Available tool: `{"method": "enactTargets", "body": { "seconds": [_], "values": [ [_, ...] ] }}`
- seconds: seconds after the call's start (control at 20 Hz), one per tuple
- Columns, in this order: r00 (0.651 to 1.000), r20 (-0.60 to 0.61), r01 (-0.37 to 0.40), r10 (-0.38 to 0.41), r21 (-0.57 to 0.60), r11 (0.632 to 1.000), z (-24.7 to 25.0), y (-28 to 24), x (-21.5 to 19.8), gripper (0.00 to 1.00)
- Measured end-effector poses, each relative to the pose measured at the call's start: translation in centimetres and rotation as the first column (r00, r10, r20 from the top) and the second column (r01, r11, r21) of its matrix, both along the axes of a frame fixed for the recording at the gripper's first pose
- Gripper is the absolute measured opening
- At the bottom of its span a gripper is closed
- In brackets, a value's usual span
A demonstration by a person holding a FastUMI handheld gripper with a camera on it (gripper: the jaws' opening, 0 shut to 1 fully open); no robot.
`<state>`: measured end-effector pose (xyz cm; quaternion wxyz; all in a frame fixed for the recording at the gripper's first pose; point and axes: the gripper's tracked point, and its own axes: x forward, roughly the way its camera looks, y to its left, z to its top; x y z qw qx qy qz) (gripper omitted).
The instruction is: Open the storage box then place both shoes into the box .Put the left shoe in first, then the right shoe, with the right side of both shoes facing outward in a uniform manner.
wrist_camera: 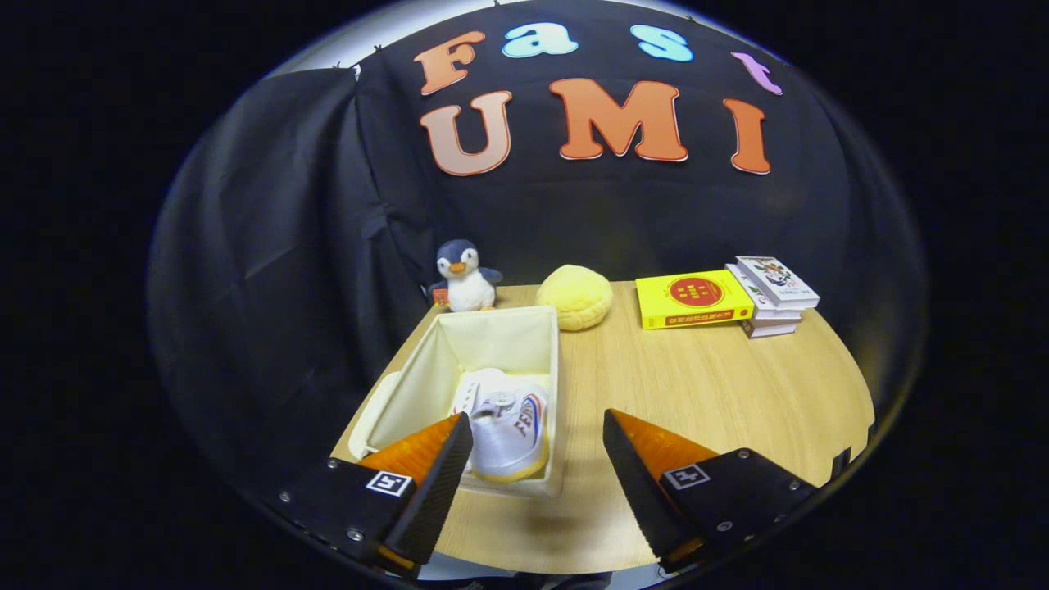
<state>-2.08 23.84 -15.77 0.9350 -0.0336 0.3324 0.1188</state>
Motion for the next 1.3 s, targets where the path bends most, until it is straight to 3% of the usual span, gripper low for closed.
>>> {"method": "enactTargets", "body": {
  "seconds": [0.1,0.15,0.2,0.25,0.3,0.5,0.7,0.95,1.05,1.3],
  "values": [
    [0.999,-0.028,-0.044,0.042,-0.057,0.997,-1.8,0.9,-0.4,0.83],
    [0.997,-0.043,-0.059,0.057,-0.042,0.997,-2.5,2.0,-0.3,0.70],
    [0.999,-0.029,-0.038,0.036,-0.051,0.998,-2.6,2.0,0.5,0.64],
    [0.999,-0.031,-0.027,0.025,-0.050,0.998,-2.4,2.1,1.4,0.50],
    [1.000,-0.011,-0.013,0.013,-0.033,0.999,-2.1,2.6,2.3,0.45],
    [1.000,0.002,-0.020,0.020,-0.016,1.000,-3.0,3.4,3.7,0.44],
    [0.999,-0.017,0.029,-0.029,-0.003,1.000,-2.9,1.6,3.4,0.54],
    [0.991,0.016,0.129,-0.131,0.078,0.989,0.0,-3.4,3.9,0.91],
    [0.983,0.048,0.173,-0.179,0.103,0.979,2.0,-6.4,4.5,0.97],
    [0.945,0.163,0.273,-0.284,0.088,0.958,7.5,-15.5,5.7,0.99]
  ]
}}
